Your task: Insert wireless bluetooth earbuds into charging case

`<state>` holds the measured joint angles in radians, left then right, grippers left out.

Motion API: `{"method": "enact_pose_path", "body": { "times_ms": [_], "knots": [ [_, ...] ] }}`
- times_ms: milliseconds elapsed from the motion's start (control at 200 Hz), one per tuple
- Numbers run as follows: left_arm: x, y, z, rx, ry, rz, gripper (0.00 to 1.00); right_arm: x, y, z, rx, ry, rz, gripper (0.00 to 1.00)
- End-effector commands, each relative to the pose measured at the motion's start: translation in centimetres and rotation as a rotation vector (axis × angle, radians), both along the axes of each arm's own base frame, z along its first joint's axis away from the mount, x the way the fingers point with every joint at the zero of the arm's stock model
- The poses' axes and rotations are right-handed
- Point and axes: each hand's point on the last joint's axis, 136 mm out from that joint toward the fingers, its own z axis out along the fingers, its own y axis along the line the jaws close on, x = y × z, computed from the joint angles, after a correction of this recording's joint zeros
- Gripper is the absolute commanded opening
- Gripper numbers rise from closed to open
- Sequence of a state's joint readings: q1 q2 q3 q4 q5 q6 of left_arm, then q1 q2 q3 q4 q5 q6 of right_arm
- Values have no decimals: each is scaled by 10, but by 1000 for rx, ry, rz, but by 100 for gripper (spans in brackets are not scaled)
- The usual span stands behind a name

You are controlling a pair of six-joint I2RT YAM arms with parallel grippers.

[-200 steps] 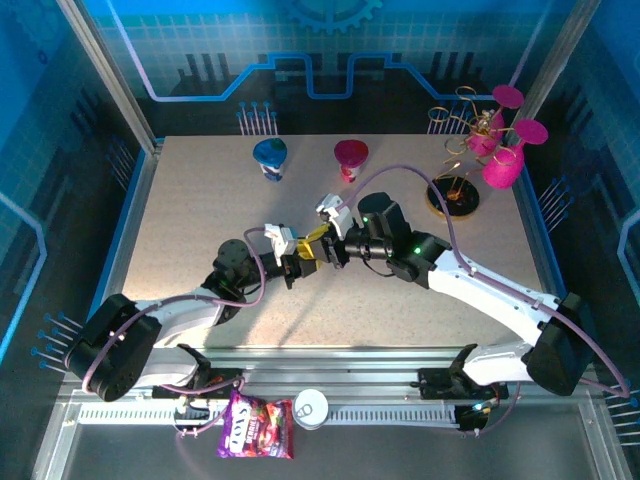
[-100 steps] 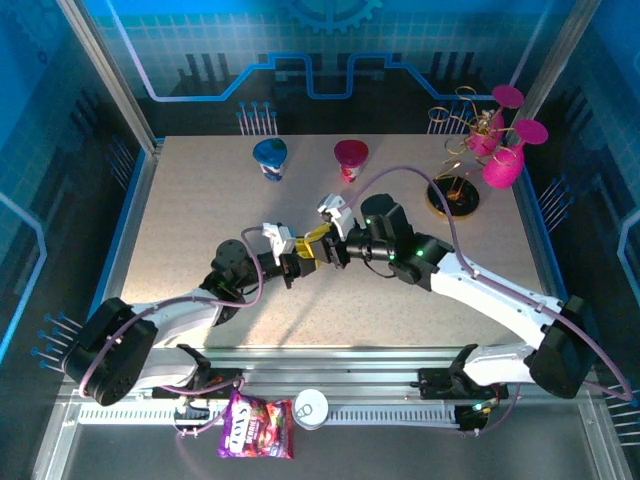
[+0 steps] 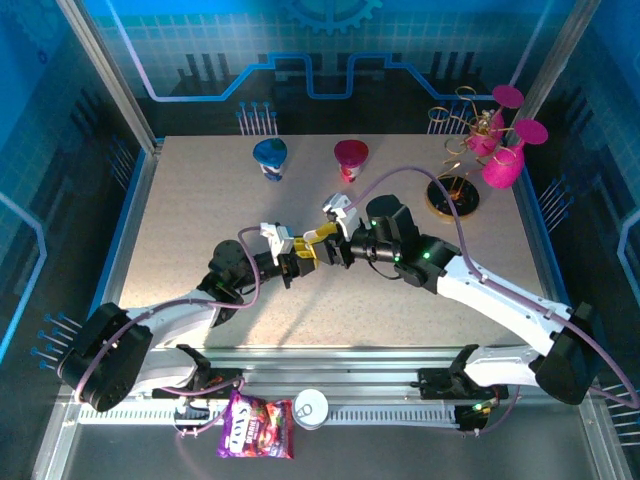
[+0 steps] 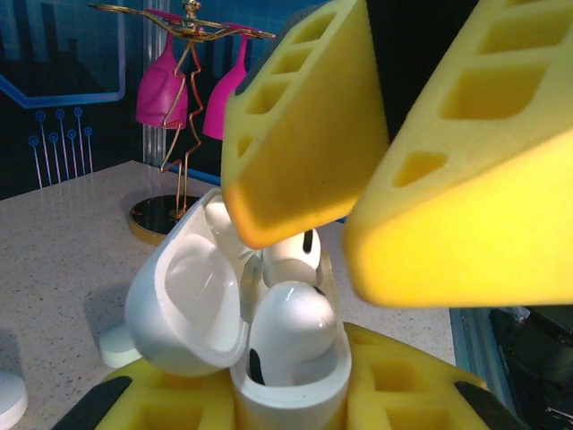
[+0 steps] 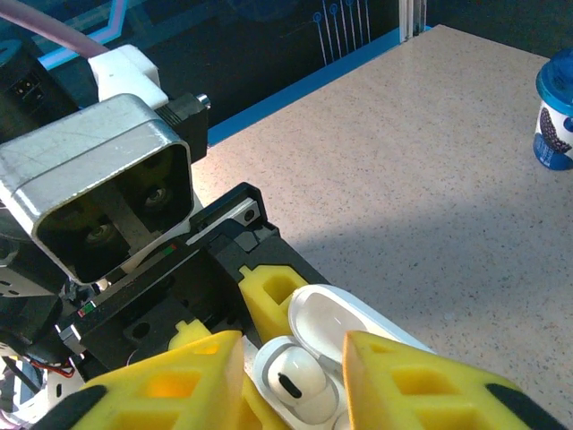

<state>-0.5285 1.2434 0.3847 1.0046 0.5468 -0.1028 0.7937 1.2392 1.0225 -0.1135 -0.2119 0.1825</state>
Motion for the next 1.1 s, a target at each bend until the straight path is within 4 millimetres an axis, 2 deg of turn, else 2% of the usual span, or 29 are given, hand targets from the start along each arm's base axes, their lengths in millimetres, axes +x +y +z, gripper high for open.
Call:
{"method": "enact_pose_path", "body": {
  "times_ms": [0, 130, 195, 210, 275, 400, 500, 705, 805, 936, 1096],
  "knots": [
    [-2, -2, 21, -25, -84, -3, 1, -10, -3, 33, 51, -51, 8, 41],
    [-5, -2, 15, 3, -112, -14, 0, -11, -15, 50, 94, -87, -28, 53],
    [-10, -3, 12, 20, -137, -38, 0, -3, -24, 55, 107, -82, -79, 58],
    [-10, -3, 12, 22, -144, -41, 1, -1, -26, 56, 109, -76, -93, 62],
    [-14, -3, 10, 32, -172, -52, 1, 11, -34, 55, 96, -31, -157, 68],
    [-23, -3, 11, 34, -222, -76, 1, 33, -45, 32, -28, 105, -247, 70],
    [-26, -3, 11, 43, -236, -87, 2, 43, -49, 9, -143, 206, -288, 70],
    [-23, -1, 9, 51, -234, -65, 2, 39, -33, -10, -240, 317, -199, 70],
    [-17, 1, 9, 52, -207, -31, 2, 25, -29, -19, -296, 340, -112, 71],
    [-10, 3, 7, 69, -165, 2, 2, 16, -38, -24, -351, 334, -93, 71],
    [-6, 4, 6, 62, -120, 23, 2, 5, -47, -18, -360, 288, -65, 72]
  ]
}}
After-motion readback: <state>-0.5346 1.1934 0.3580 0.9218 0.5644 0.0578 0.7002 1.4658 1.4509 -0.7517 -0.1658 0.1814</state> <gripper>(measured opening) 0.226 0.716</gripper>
